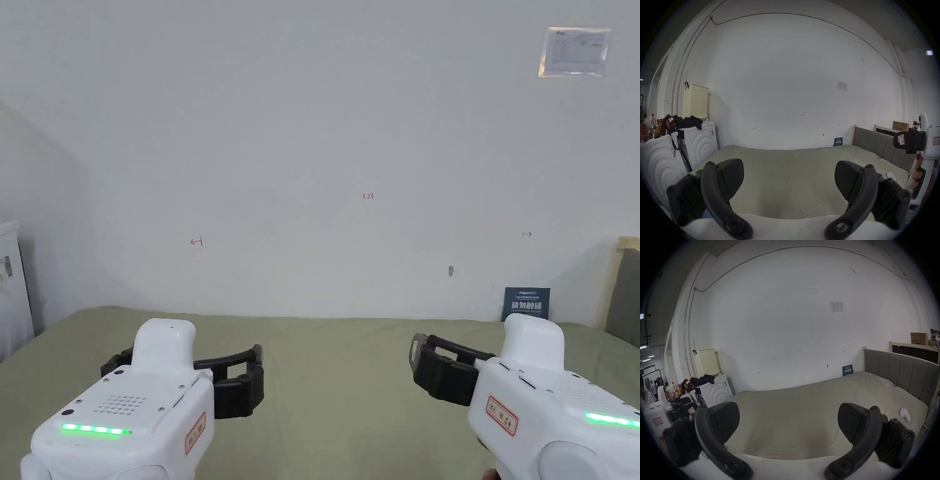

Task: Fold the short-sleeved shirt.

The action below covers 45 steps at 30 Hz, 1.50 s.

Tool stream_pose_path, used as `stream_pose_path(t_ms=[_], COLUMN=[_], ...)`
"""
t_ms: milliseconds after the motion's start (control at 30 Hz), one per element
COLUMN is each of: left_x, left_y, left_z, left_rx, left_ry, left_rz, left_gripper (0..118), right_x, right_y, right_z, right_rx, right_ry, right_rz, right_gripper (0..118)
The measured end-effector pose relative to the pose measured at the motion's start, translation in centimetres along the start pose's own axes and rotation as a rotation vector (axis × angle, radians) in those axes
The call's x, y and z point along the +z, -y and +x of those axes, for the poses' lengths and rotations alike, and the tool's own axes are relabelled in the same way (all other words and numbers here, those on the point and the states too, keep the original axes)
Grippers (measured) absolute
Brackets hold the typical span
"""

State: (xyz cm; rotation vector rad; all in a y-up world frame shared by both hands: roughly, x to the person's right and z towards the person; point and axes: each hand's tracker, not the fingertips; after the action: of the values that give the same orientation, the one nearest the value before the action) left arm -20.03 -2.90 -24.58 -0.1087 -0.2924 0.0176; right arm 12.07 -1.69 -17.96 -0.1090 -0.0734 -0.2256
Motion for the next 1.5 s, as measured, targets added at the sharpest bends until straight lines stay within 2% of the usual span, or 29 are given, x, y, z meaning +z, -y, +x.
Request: stream_pose_path(t_ms=[233,367,433,567,667,767,867,1100,1500], left_x=[0.0,-0.1,-0.1,-0.1,0.0,0.0,-0.1,-0.2,-0.2], left_y=[0.1,0.2,0.1,-0.1,-0.2,-0.3,-0.5,-0.5,-0.5], left_z=[0.2,0.2,0.3,0.3,0.3,0.5,0.6,1.0,1.3], left_rx=[-0.003,-0.006,-0.004,-0.001,0.003,0.000,-0.006,-0.009,-0.018], left_ry=[0.003,0.003,0.002,-0.001,-0.001,0.004,0.009,0.016,0.022], left_rz=[-0.003,-0.003,-0.002,0.001,0.006,0.009,0.010,0.015,0.013], left_gripper=[114,114,114,114,114,114,114,114,114], right_x=[0.1,0.4,0.6,-0.1,-0.5,-0.8,-1.2,-1.7,-1.8], right_y=[0.4,0.4,0.2,-0.4,0.1,0.5,0.6,0.9,1.2], right_z=[-0.2,-0.5,-0.9,-0.7,-0.4,-0.4,-0.6,-1.0,-1.2], right_rx=[0.000,0.030,0.068,0.047,0.051,0.083,0.161,0.214,0.231], right_ry=[0.016,0.018,0.069,0.076,0.064,0.075,0.096,0.123,0.126], right_rz=[0.033,0.057,0.079,-0.032,-0.028,-0.021,-0.003,-0.001,-0.006], right_gripper=[118,118,118,118,118,118,118,118,118])
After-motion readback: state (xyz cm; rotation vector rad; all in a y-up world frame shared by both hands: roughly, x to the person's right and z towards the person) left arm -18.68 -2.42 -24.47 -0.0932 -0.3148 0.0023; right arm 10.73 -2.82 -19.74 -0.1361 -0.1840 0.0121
